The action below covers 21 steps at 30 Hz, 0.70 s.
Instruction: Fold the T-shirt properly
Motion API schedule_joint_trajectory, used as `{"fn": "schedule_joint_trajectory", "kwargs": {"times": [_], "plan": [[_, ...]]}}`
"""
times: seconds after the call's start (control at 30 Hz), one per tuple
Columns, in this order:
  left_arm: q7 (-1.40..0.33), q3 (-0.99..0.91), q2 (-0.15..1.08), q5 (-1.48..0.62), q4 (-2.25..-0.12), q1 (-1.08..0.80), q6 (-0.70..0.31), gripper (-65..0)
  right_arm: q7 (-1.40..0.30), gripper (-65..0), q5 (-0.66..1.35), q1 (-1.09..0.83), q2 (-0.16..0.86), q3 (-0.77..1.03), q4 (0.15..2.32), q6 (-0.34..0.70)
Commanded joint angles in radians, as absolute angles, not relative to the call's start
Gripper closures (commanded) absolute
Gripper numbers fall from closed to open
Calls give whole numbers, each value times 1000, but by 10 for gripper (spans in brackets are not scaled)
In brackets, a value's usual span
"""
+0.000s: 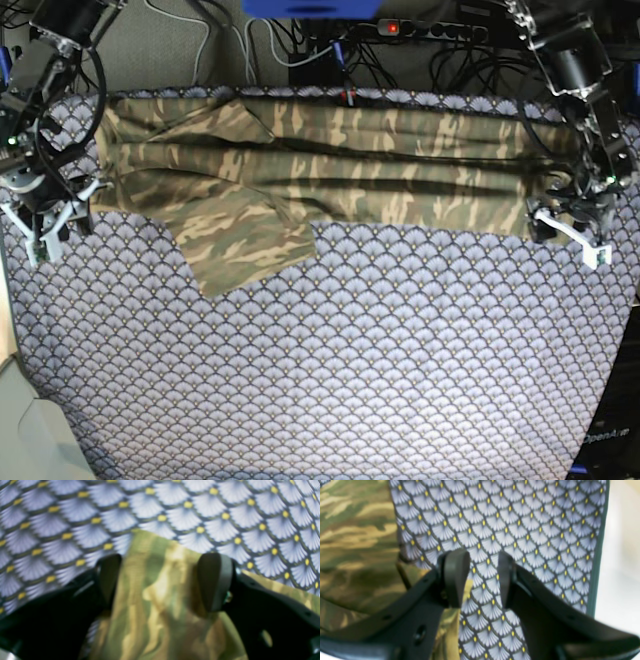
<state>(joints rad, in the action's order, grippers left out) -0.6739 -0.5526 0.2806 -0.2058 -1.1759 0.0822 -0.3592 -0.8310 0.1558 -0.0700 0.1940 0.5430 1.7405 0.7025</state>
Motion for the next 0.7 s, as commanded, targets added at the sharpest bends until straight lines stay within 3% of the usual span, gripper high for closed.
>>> {"fn": "schedule_joint_trajectory", "kwargs": {"times": [0.0, 0.5, 0.57, 0.67], "plan": [[-648, -547, 300, -211, -1182, 101, -352, -472, -808, -241, 170, -59, 209, 550, 1756, 698], [-654, -545, 300, -211, -1093, 125, -352, -469, -808, -241, 168, -71, 211, 552, 1756, 698], [-654, -545, 298, -211, -1092, 119, -357, -435, -808, -241, 168, -71, 211, 552, 1756, 698], [-654, -545, 298, -220, -1092, 102, -358, -294, -808, -240, 168, -71, 211, 552, 1756, 698]]}}
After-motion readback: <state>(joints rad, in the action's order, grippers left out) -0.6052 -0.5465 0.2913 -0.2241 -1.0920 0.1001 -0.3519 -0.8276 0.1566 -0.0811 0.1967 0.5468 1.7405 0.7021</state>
